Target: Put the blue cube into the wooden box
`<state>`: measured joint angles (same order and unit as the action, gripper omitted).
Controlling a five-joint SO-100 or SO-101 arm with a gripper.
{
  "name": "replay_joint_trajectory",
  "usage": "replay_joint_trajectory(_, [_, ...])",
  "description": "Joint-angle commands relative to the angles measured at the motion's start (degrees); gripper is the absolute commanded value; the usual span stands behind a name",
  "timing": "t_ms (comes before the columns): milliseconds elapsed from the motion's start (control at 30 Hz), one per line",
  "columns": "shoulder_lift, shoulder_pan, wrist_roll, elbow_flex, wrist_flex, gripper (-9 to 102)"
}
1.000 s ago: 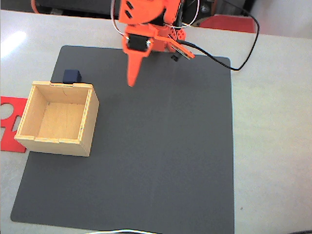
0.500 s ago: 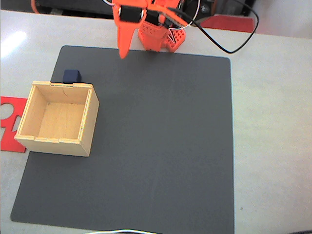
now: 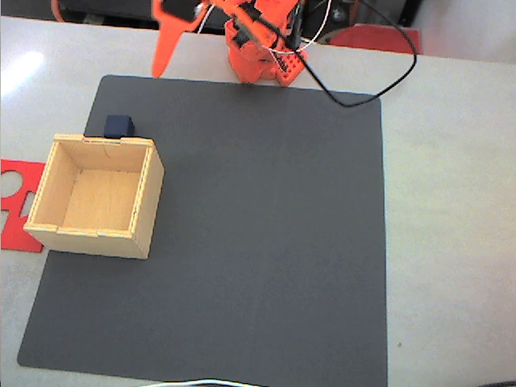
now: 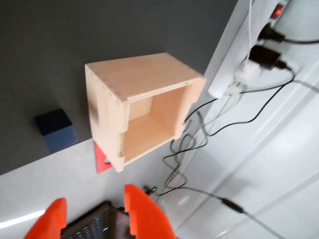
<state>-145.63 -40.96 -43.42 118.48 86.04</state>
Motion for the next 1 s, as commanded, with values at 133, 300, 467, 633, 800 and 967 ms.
replay_joint_trajectory(133, [7.1,-4.7,20.3,-2.6,-4.6,12])
replay_joint_trajectory(300, [10.2,-4.7,33.4,-2.6,-8.0,12])
replay_joint_trajectory(467, [10.7,-5.2,43.5,-2.6,-12.0,13])
replay_joint_trajectory(633, [10.7,-5.9,51.9,-3.5,-13.9,13])
replay_joint_trajectory(800, [10.8,-7.3,55.6,-7.0,-14.5,13])
replay_joint_trajectory(967, [14.4,-9.6,56.2,-9.9,-17.7,13])
